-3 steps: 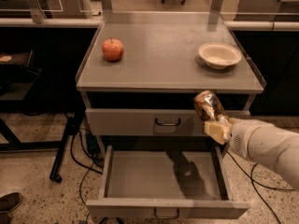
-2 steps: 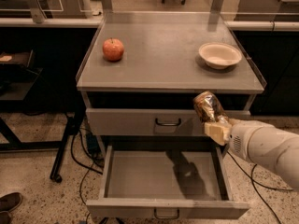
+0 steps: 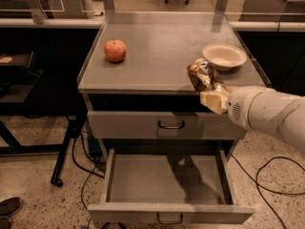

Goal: Pick orange can from middle drawer and place on counter

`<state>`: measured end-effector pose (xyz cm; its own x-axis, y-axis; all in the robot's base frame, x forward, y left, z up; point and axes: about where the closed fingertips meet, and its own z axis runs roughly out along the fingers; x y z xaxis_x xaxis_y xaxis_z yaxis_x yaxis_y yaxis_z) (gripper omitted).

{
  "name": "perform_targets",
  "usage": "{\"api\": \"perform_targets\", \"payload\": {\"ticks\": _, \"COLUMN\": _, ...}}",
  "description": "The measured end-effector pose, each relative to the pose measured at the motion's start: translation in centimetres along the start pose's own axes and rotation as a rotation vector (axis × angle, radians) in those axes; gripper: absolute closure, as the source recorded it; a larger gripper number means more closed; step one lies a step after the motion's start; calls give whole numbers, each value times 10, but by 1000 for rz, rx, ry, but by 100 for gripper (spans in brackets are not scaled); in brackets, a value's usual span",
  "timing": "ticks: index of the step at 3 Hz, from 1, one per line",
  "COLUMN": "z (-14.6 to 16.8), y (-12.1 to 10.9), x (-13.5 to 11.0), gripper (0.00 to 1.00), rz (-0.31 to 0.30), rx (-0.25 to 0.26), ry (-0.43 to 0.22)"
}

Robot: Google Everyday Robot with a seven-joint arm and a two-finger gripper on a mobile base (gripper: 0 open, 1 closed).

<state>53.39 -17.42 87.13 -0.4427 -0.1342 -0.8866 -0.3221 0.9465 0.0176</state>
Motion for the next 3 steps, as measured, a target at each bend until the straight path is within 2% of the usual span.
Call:
{"api": "perform_targets", "payload": {"ticks": 1, "z": 6, "y": -3, "x": -4, "gripper": 100, "rz": 9, "rx": -12, "ry": 8}}
{"api": "perform_targets", "payload": {"ticks": 2, "z": 23, "y": -6, "x": -30, "gripper": 100, "rz": 2, "rx": -49, "ry": 11}}
{"api": "perform_targets", "payload": {"ticks": 3, "z": 46, "y": 3, "x": -64, "gripper": 100, "rz": -26, "rx": -107, "ry": 18}}
